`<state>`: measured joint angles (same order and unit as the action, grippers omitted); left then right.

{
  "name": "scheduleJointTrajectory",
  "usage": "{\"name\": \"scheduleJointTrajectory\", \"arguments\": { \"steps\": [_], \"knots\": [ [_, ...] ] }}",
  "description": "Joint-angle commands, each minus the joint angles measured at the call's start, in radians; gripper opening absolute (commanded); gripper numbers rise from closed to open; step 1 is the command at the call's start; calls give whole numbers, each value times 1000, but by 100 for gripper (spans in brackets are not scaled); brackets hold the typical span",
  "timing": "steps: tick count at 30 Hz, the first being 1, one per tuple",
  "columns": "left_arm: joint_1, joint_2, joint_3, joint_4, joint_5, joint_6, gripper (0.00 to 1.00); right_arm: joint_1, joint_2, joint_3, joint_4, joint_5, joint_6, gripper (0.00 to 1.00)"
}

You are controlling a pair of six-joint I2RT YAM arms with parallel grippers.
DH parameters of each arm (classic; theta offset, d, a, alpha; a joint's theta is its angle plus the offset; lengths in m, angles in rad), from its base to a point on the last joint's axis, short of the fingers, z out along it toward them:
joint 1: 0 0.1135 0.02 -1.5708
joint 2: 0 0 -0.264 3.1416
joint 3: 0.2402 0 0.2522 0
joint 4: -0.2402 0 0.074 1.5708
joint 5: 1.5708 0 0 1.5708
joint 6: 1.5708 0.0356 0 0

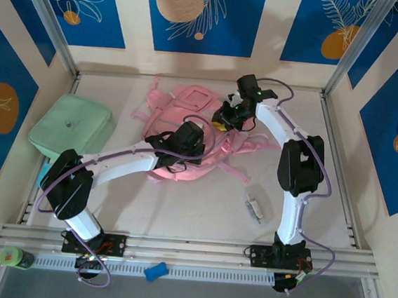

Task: Pack the student bag
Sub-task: Unzip the student bag at the center of the table.

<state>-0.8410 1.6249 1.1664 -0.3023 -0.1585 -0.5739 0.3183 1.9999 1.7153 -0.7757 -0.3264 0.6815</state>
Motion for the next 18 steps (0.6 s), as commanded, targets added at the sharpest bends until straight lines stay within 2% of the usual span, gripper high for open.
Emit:
{"name": "scheduleJointTrajectory", "arguments": {
  "steps": [1, 5, 10, 11, 15, 18],
  "knots": [
    [5, 4, 35, -15, 27, 7, 0, -11, -131, -119, 59, -86, 42, 34],
    [6, -1, 20, 33, 45, 5, 0, 38, -207, -311, 270, -180, 239, 43],
    [6, 15, 32, 27, 60, 4, 0, 109, -166, -298, 326, -144, 310, 44],
    [5, 14, 27, 34, 61, 6, 0, 115, -148, -284, 325, -140, 312, 42],
    [9, -1, 24, 13, 53, 36, 0, 112, -116, -248, 284, -115, 264, 14],
    [20, -30, 14, -31, 41, 78, 0, 93, -120, -226, 184, -64, 178, 0]
  ]
}}
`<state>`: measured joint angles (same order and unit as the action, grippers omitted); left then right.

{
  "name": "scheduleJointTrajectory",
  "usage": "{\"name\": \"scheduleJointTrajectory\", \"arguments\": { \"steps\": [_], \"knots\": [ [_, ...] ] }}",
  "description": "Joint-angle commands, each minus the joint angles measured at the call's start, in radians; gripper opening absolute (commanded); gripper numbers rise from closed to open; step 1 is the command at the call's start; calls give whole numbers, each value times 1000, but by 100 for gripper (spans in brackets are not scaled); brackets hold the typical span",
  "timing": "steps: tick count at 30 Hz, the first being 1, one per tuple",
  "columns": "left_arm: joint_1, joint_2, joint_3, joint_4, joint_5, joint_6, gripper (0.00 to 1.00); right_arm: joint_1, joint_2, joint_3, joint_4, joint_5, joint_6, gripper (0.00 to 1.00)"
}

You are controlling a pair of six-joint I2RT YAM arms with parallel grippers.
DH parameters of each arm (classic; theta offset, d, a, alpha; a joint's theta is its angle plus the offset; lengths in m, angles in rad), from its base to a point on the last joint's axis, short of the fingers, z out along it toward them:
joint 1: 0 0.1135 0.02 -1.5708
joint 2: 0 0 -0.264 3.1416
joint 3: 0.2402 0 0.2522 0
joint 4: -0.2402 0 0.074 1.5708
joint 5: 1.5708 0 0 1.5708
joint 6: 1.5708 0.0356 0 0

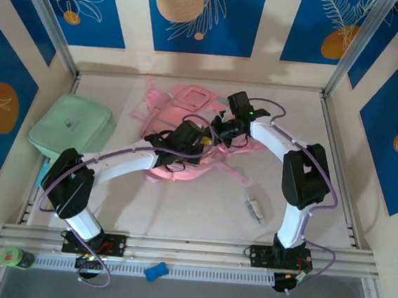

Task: Pack the student bag
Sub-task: Unzip the student bag at the center of the table.

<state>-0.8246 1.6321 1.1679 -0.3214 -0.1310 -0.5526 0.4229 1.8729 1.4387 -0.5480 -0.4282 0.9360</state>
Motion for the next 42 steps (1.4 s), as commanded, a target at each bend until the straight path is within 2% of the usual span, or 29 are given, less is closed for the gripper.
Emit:
{"name": "scheduleJointTrajectory", "arguments": {
  "steps": [1, 9, 16, 19, 21, 24, 27, 29, 30, 32, 37, 42],
  "knots": [
    [12, -51, 2, -23, 13, 72, 0, -25, 3, 49, -60, 39, -99, 0],
    [133, -172, -115, -99, 33, 170, 0, -180, 1, 66, -195, 12, -297, 0],
    [214, -201, -182, -96, 42, 193, 0, -262, 72, 208, -285, 28, -374, 0],
    [176, -208, -196, -33, 108, 184, 0, -268, 125, 283, -302, 6, -394, 0],
    [103, -224, -208, 38, 122, 195, 0, -263, 167, 343, -317, -11, -419, 0],
    [16, -187, -166, 46, 123, 201, 0, -269, 228, 445, -370, 13, -445, 0],
    [3, -145, -140, 6, 102, 227, 0, -276, 264, 512, -406, 30, -466, 0],
    [9, -145, -145, -24, 36, 262, 0, -281, 281, 540, -432, 61, -479, 0],
    [23, -145, -151, -40, -13, 273, 0, -289, 287, 546, -438, 65, -485, 0],
    [75, -149, -163, -60, -33, 287, 0, -300, 294, 543, -436, 58, -489, 0],
    [236, -182, -235, 1, 28, 274, 0, -305, 305, 539, -445, 76, -512, 0],
    [263, -169, -233, 32, 44, 283, 0, -286, 298, 526, -429, 64, -528, 0]
  ]
}}
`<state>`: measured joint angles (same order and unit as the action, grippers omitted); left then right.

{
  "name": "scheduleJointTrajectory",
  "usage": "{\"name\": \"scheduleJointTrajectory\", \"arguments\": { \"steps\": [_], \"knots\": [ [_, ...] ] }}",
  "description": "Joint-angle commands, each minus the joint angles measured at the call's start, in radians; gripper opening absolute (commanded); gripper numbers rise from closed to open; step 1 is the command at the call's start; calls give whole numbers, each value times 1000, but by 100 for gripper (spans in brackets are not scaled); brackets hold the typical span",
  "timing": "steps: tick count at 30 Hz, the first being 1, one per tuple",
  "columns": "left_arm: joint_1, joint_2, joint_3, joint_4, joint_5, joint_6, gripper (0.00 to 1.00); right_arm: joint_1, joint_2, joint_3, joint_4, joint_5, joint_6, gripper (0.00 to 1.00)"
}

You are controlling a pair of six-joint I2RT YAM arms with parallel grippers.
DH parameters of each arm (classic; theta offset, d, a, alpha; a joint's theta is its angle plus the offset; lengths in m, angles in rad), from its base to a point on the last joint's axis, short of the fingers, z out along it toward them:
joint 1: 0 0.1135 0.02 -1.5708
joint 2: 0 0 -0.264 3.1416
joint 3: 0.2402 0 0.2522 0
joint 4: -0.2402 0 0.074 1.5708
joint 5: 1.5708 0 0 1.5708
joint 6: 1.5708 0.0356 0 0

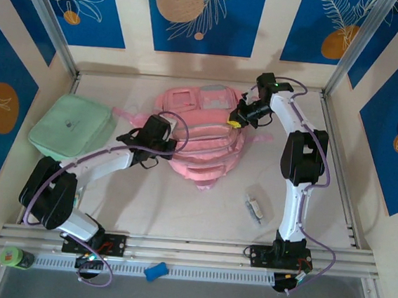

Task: Pack the student bag
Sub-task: Unzip the student bag at the center of the table.

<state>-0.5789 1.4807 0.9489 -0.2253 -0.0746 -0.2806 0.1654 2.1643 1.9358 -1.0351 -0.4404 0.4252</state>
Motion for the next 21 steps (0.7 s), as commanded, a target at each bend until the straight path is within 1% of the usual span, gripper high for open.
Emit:
{"name": "scheduleJointTrajectory", "arguments": {
  "steps": [1, 5, 8, 9, 11, 14, 15, 17, 21],
  "knots": [
    [17, -11, -13, -57, 0, 8, 0, -22, 6, 29, 60, 74, -24, 0],
    [16, 10, 1, -42, 33, -2, 0, 1, 8, 38, 55, 97, -34, 0],
    [15, 10, 7, -37, 25, -2, 0, -9, 6, 33, 57, 80, -13, 0],
    [15, 11, 9, -38, 16, -7, 0, -10, -3, 25, 63, 75, -10, 2],
    [16, 15, 23, -49, 17, -6, 2, -7, -25, 1, 71, 79, -4, 14],
    [15, 7, 27, -57, 38, -15, 27, -4, -88, -70, 93, 97, 4, 31],
    [15, -1, 27, -65, 49, -17, 34, -3, -115, -103, 101, 105, 10, 36],
    [13, -23, 27, -98, 52, -24, 40, -4, -164, -163, 108, 123, 17, 44],
    [4, -97, 10, -159, 72, -46, 45, 4, -323, -341, 156, 157, 51, 54]
  ]
}}
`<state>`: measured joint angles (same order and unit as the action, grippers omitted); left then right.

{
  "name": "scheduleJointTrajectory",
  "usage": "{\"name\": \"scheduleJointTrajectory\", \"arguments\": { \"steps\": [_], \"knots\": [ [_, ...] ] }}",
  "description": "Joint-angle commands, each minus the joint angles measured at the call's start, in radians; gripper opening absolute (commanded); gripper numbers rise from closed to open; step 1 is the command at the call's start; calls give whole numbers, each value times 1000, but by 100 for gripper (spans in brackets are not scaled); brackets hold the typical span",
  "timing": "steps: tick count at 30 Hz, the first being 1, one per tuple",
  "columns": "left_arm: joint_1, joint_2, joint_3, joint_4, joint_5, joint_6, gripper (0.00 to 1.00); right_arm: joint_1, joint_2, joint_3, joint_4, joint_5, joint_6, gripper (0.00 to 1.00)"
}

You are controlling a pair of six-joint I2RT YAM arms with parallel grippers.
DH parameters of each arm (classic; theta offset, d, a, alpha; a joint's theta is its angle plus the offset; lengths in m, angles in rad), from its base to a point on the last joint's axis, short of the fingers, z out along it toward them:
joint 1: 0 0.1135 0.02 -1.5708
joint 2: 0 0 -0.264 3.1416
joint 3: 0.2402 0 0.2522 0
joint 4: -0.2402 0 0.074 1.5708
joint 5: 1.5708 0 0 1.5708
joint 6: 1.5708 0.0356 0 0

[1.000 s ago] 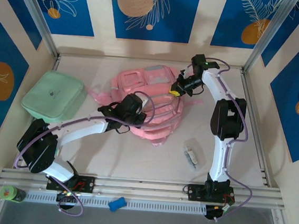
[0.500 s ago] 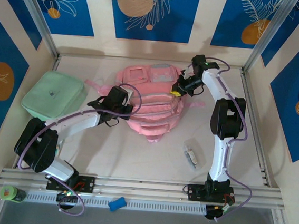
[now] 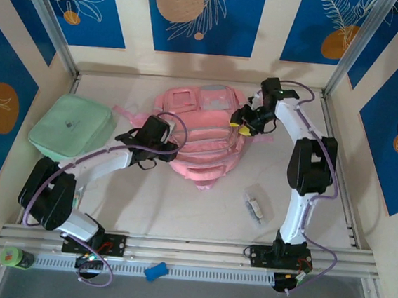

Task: Pack the student bag
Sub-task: Unzip the student bag at the center of the table, then rotate the loose stationery at the bottom-right of the table.

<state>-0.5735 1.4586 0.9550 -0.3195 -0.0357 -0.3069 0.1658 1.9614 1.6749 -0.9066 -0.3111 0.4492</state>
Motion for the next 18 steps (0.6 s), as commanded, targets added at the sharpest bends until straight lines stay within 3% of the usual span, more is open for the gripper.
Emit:
{"name": "scheduleJointTrajectory", "arguments": {
  "steps": [1, 4, 8, 18],
  "knots": [
    [-7, -90, -9, -63, 39, -41, 46, 7, -158, -124, 37, 42, 38, 57],
    [-28, -129, -37, -44, 80, -101, 48, 22, -262, -257, 54, 97, 78, 62],
    [-86, -144, -36, -58, 51, -157, 50, 40, -384, -407, 54, 139, 138, 66],
    [-270, -89, 9, 54, 13, -238, 53, 117, -536, -671, 0, 265, 260, 79]
  ]
}}
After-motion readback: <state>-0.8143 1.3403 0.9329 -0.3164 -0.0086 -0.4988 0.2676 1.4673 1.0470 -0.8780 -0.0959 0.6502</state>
